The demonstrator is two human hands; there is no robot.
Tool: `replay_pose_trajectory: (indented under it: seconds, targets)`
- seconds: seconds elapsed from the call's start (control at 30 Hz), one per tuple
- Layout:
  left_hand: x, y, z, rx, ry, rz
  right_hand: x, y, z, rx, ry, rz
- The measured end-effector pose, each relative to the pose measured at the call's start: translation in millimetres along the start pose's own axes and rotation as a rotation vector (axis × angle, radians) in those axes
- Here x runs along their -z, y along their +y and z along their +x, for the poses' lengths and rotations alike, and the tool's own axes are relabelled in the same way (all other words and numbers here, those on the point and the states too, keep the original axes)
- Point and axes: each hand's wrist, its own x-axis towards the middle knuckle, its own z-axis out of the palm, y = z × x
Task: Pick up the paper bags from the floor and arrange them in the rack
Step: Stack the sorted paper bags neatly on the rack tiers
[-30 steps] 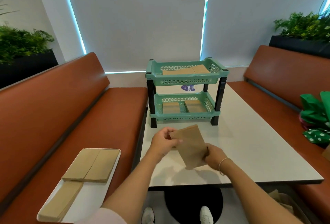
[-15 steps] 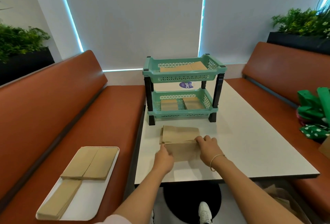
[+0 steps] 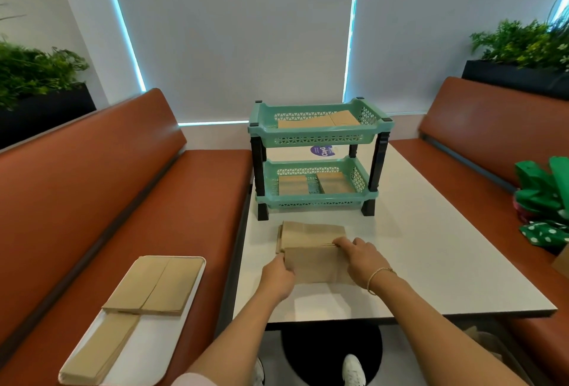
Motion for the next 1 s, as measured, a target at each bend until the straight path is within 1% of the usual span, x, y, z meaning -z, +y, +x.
replay_pose_trajectory:
  seconds: [0.07,0.1,0.17,0.2,0.23,0.3,0.37,0.47,0.53,0.6,0.73,0.8,0.9,1.0]
  targets:
    - [5.3,6.2,8.2,0.043,0.054,-0.158,9.7,2.3,3.3,-0.030,-0.024,0.130]
    - [8.0,10.5,13.5,0.077,0.074,-0.307,14.8,3.3,4.6,-0.056,-0.023,0.222]
    - [11.7,22.5,23.2,0.142,0.024,-0.651,24.2,4.1,8.5,-0.161,-0.030,0.494]
    - [12.4,29.1,26.9,0.153,-0.031,-0.734,27.8,3.7,10.8,-0.236,-0.052,0.666]
    - [11.5,35.9,29.7,0.159,-0.104,-0.745,31.3,3.0,13.5,-0.308,-0.082,0.842]
    - [5.1,49.3,32.4,0.161,-0.235,-0.677,36.0,-0.3,21.0,-0.416,-0.137,1.142]
    - [-3.0,61.8,40.2,0.161,-0.263,-0.611,39.1,-4.6,33.4,-0.480,-0.168,1.274]
    - [-4.7,81.2,63.0,0.127,-0.154,-0.443,44.4,-11.7,59.2,-0.555,-0.154,1.270]
    - [2.6,91.1,85.3,0.093,-0.087,-0.309,52.1,-15.9,81.7,-0.579,-0.105,1.212]
    - [14.2,103.3,110.4,0.085,-0.023,-0.188,62.3,-20.1,109.1,-0.565,-0.052,1.128]
    - [37.4,131.4,166.5,0.102,0.099,-0.038,79.1,-29.1,172.2,-0.487,-0.031,0.991]
    - [46.1,139.5,191.8,0.128,0.145,0.079,82.0,-30.9,203.0,-0.469,-0.007,0.920]
    - [51.0,135.9,221.5,0.100,0.208,0.238,74.5,-30.0,240.9,-0.439,-0.060,0.802]
    - [47.1,127.0,240.8,0.135,0.231,0.314,59.6,-29.3,263.9,-0.418,-0.089,0.671]
